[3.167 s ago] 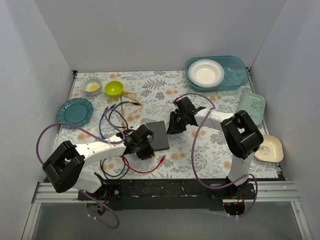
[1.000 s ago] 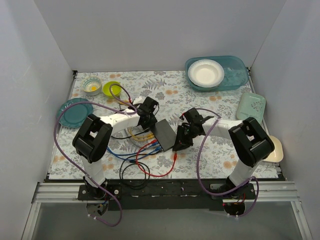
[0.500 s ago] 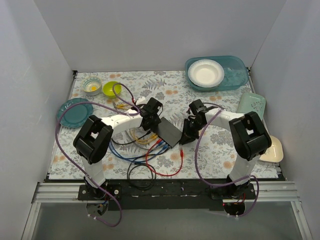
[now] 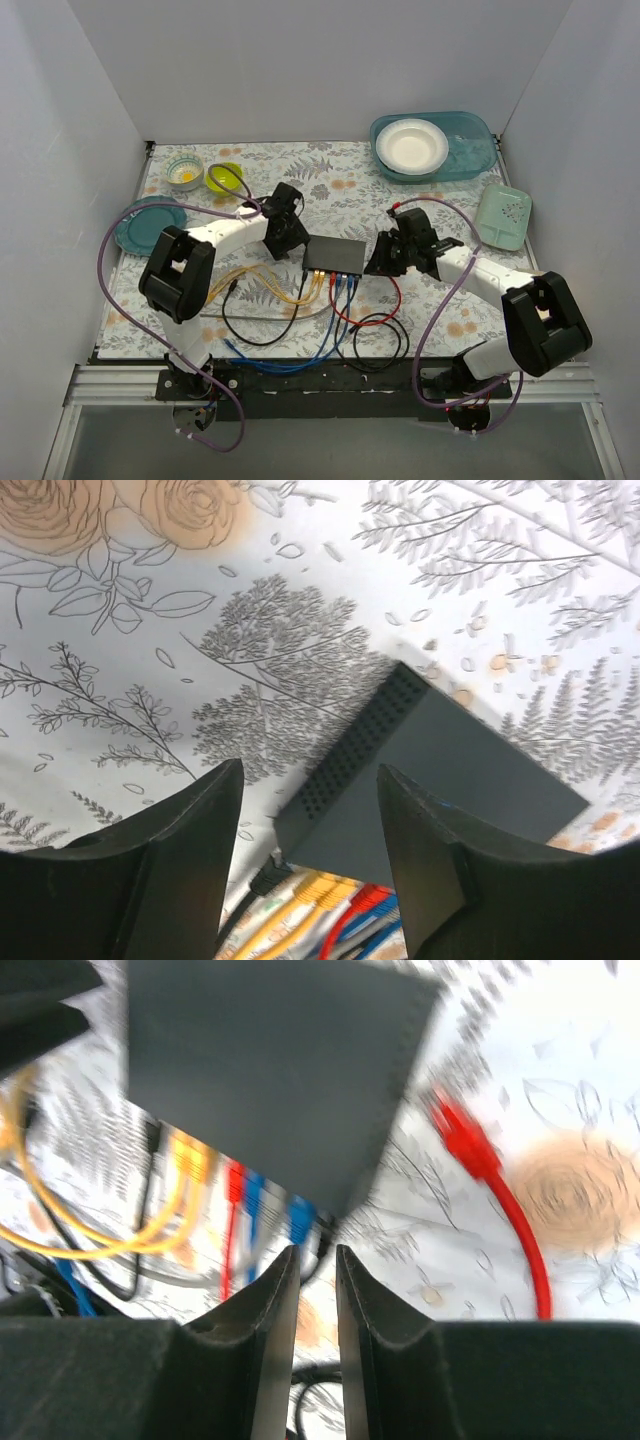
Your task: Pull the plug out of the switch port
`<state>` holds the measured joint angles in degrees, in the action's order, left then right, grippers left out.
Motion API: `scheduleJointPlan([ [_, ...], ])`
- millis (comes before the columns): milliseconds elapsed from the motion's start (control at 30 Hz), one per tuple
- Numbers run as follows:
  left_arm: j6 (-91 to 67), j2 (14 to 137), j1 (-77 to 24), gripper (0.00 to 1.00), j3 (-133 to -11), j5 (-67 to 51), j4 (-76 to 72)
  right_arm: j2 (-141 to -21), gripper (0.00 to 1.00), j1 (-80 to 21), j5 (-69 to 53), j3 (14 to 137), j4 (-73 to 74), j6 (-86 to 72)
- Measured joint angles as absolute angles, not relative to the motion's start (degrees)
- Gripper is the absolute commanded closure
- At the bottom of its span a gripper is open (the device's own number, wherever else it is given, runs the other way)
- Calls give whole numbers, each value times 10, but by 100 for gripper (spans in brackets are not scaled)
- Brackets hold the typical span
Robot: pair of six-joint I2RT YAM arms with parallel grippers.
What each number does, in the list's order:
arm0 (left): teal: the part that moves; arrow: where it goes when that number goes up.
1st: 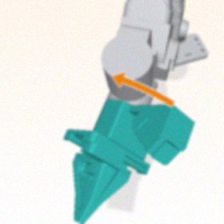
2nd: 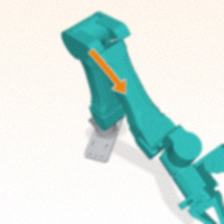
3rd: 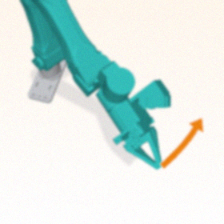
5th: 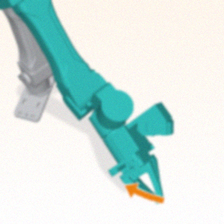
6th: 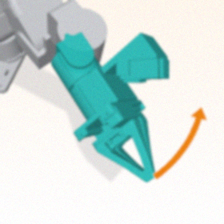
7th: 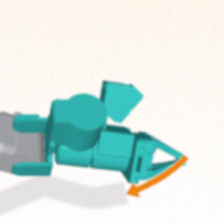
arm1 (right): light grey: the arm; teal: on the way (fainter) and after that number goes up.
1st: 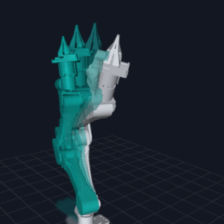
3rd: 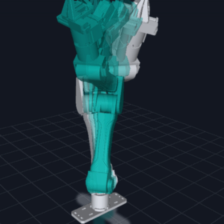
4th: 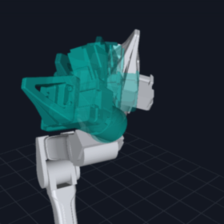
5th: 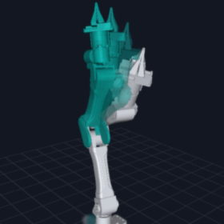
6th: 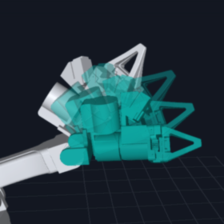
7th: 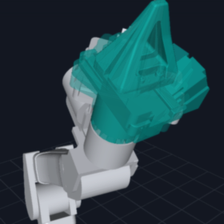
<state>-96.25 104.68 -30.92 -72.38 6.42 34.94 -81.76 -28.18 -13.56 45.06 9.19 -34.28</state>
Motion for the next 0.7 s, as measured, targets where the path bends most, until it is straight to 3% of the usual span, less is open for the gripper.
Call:
scheduleJointPlan([
  [300, -1007, 966, -317, 57, -572, 13, 271, -839, 72, -282, -120, 396, 83, -336],
  [700, -1040, 895, -320, 51, -499, 9, 273, -1005, 72, -278, -134, 546, 58, -342],
])
